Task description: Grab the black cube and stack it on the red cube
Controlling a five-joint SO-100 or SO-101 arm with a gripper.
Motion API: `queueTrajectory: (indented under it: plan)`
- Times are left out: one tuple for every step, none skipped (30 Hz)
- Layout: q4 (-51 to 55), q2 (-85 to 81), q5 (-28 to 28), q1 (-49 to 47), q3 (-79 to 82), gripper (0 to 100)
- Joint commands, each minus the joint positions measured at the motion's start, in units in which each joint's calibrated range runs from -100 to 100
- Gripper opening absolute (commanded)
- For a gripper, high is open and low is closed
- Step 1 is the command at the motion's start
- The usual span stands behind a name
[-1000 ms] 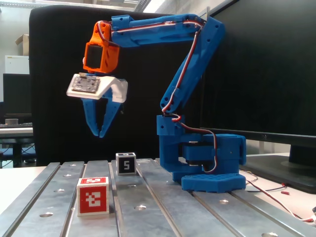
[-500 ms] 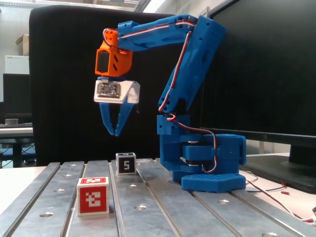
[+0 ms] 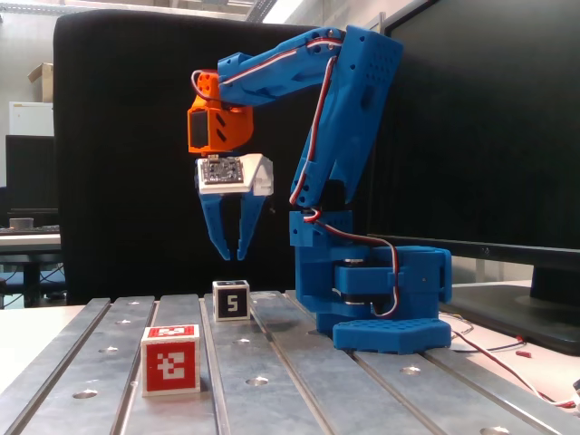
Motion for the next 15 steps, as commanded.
queueTrajectory:
  plan:
    - [1.1, -0.1, 0.3, 1.6, -0.2, 10]
    - [0.7, -0.4, 0.2, 1.7, 0.7, 11]
    - [0.5, -0.4, -0.1, 1.9, 1.4, 11]
    - [0.3, -0.4, -0.6, 1.9, 2.0, 12]
    - [0.3, -0.4, -0.9, 1.8, 2.3, 12]
    - [0.3, -0.4, -0.9, 1.7, 2.4, 12]
    - [0.6, -0.4, -0.9, 1.6, 2.5, 13]
    - [0.7, -0.4, -0.9, 1.8, 3.0, 15]
    - [0.8, -0.4, -1.0, 2.0, 3.3, 16]
    - [0.8, -0.4, -1.0, 2.1, 3.6, 19]
    - [0.8, -0.4, -1.0, 2.1, 3.9, 21]
    - [0.7, -0.4, -1.0, 2.1, 4.1, 23]
    - [0.7, -0.4, -1.0, 2.1, 4.2, 25]
    - [0.5, -0.4, -1.0, 2.1, 4.4, 26]
    - [0.5, -0.4, -1.0, 2.1, 4.6, 27]
